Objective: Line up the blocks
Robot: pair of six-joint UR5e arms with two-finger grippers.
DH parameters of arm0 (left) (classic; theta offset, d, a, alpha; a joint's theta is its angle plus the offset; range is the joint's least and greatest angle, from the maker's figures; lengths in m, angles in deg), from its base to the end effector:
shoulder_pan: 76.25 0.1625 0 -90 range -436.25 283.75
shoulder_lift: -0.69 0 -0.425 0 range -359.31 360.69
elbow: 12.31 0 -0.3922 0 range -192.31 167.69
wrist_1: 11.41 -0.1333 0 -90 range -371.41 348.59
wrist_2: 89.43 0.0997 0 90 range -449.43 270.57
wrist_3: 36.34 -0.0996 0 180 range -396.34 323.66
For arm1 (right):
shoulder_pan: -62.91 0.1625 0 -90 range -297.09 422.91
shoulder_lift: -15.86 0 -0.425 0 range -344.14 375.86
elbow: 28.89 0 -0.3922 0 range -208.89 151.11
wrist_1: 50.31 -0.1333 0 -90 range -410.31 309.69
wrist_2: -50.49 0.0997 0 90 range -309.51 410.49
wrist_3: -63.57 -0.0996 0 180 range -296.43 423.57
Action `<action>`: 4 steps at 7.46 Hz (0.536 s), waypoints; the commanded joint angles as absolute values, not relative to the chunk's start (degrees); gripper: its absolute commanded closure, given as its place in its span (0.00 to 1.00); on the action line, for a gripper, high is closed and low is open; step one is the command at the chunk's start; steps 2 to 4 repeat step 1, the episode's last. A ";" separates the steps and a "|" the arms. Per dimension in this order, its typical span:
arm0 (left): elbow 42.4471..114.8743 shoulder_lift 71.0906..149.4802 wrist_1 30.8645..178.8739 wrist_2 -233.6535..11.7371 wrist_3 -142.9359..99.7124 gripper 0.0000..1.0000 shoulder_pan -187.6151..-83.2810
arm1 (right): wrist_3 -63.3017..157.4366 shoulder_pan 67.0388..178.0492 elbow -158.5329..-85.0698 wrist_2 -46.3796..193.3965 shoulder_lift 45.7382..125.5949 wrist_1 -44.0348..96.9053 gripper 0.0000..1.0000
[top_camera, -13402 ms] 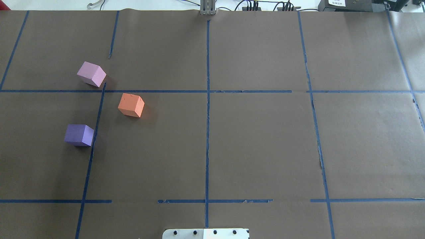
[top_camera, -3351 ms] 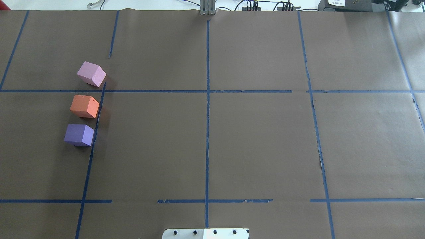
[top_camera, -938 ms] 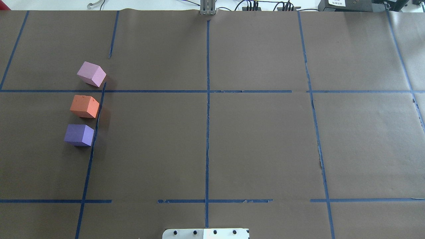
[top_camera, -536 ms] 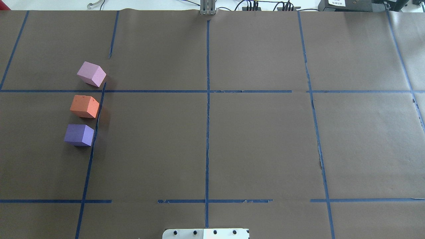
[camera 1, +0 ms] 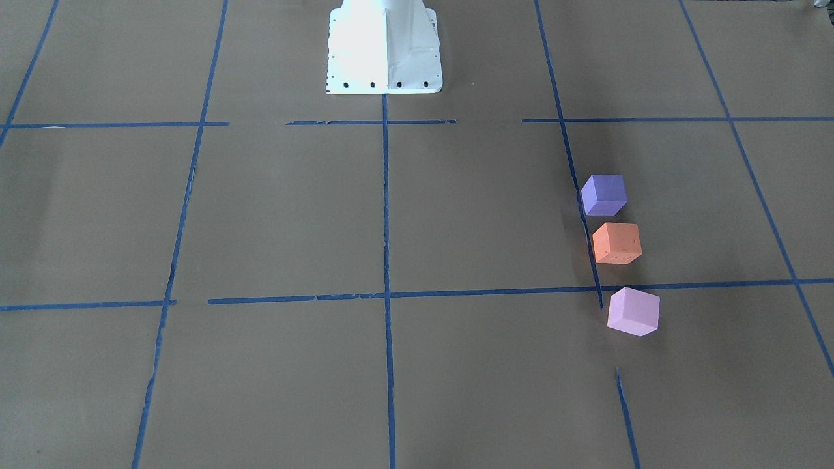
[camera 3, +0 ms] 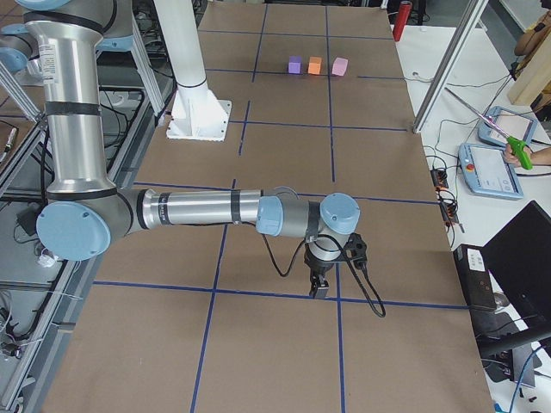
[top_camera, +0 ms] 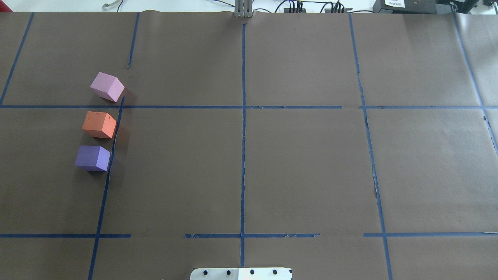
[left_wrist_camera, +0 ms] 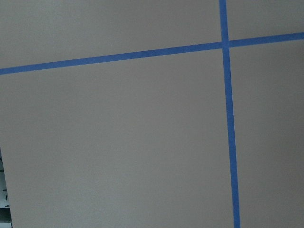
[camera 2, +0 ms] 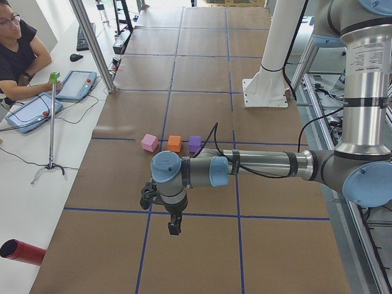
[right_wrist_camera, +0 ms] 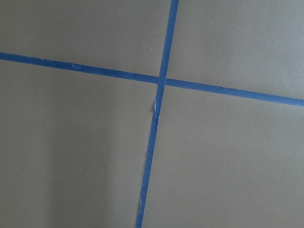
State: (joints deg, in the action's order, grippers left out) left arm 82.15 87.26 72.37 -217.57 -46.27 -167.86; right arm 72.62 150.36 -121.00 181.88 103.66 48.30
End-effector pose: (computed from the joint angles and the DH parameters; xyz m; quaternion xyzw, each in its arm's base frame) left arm -0.0847 -0.4567 0.6667 -0.0098 0.3290 0.0537 0.9427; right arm 0.0451 -0.5037 0.6397 -0.0150 -0.3546 -0.0813 0.9314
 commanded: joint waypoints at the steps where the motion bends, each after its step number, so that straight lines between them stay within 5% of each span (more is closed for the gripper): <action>1: 81.39 87.26 72.44 -217.66 -46.27 0.00 -167.83 | 72.62 150.36 -121.00 181.88 103.66 48.30 0.00; 4: 81.39 87.26 72.44 -217.66 -46.27 0.00 -167.83 | 72.62 150.36 -121.00 181.88 103.66 48.30 0.00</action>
